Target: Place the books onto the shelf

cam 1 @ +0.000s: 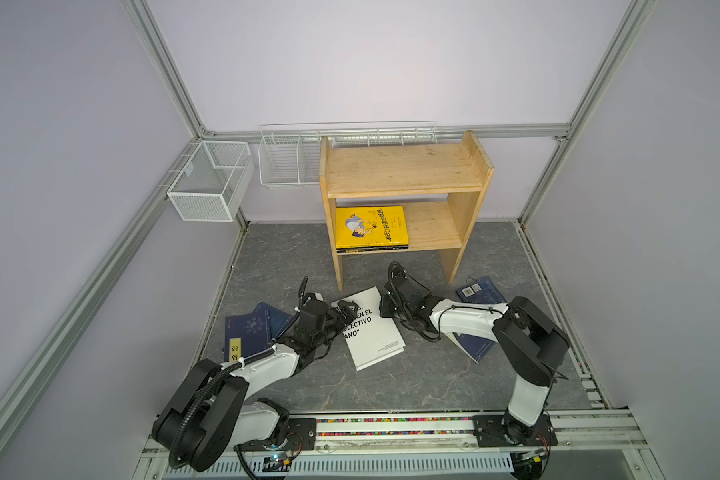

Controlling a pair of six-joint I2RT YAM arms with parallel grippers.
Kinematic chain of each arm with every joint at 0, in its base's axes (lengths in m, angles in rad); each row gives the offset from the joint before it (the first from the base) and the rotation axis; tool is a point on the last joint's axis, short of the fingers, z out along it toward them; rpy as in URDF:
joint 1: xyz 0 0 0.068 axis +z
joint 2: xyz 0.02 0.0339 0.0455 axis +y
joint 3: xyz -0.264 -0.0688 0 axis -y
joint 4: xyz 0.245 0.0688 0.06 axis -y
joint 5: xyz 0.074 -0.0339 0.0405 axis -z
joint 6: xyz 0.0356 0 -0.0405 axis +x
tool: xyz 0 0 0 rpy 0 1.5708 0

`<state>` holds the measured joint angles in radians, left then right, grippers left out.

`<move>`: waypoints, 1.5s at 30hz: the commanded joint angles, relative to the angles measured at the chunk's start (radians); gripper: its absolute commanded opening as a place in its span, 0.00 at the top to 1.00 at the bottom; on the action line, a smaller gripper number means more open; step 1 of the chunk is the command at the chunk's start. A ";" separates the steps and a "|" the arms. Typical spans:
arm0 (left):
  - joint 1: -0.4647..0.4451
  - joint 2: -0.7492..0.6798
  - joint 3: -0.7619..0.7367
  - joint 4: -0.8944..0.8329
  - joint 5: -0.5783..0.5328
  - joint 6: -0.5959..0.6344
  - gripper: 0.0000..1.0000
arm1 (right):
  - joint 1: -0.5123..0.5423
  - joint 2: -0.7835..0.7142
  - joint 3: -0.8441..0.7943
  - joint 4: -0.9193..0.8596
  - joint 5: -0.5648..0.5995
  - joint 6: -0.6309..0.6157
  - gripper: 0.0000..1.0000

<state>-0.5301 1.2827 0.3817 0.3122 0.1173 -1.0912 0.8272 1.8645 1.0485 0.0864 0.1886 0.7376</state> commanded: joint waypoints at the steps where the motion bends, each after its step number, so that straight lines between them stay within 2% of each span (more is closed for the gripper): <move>1: -0.031 0.005 0.077 0.080 0.042 -0.038 0.00 | 0.010 0.145 -0.078 -0.188 -0.124 0.040 0.85; 8: -0.040 0.095 0.100 0.240 0.107 -0.114 0.00 | 0.007 0.166 -0.093 -0.142 -0.189 0.062 0.84; 12: -0.056 0.107 0.129 0.336 0.122 -0.151 0.01 | -0.013 0.189 -0.099 -0.090 -0.269 0.082 0.85; 20: -0.092 0.040 0.233 0.297 0.109 -0.116 0.01 | -0.040 0.219 -0.107 -0.015 -0.387 0.099 0.85; 30: -0.122 0.110 0.307 0.389 0.129 -0.146 0.01 | -0.043 0.266 -0.078 0.048 -0.571 0.086 0.85; 38: -0.145 0.187 0.362 0.441 0.146 -0.154 0.01 | -0.057 0.260 -0.095 0.068 -0.598 0.099 0.84; 45: -0.145 0.201 0.336 0.459 0.130 -0.145 0.01 | -0.066 0.245 -0.104 0.049 -0.568 0.093 0.83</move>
<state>-0.6781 1.4963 0.7261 0.7319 0.2348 -1.2335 0.7685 2.0472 1.0077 0.4061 -0.4072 0.8272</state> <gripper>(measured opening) 0.991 0.167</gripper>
